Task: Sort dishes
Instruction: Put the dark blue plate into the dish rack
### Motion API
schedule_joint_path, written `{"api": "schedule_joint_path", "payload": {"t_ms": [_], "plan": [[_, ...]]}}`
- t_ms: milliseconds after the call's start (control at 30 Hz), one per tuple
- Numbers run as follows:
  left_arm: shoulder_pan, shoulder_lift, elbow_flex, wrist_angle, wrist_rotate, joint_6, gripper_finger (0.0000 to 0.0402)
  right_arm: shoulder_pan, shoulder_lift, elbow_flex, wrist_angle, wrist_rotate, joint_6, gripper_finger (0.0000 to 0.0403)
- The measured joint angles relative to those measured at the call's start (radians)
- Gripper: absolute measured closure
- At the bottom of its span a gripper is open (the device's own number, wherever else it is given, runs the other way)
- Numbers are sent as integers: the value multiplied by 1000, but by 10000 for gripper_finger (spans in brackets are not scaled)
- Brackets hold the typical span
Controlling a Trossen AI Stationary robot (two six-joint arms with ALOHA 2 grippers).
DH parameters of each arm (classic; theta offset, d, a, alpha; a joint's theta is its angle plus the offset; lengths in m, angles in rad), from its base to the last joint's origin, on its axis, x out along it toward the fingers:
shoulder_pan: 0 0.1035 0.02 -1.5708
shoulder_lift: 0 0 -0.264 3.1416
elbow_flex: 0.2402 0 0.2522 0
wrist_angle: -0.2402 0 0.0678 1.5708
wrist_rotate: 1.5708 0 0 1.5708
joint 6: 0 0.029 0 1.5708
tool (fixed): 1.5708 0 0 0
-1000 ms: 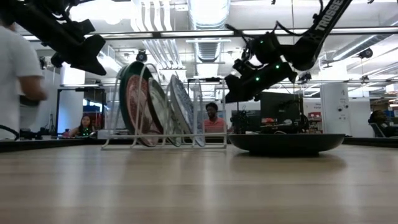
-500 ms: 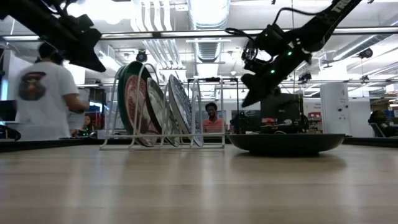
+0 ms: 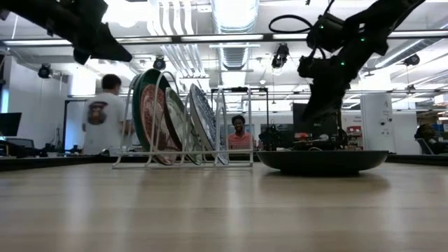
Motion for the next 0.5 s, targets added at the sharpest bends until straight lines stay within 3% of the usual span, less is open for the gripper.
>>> {"api": "schedule_joint_path", "payload": {"t_ms": [233,500], "plan": [[-133,28,6,41,-64,-17,365,13,-28,-45,-111,-38,99,391],[-261,91,6,94,-166,-42,365,16,-22,-54,-234,-79,182,310]]}}
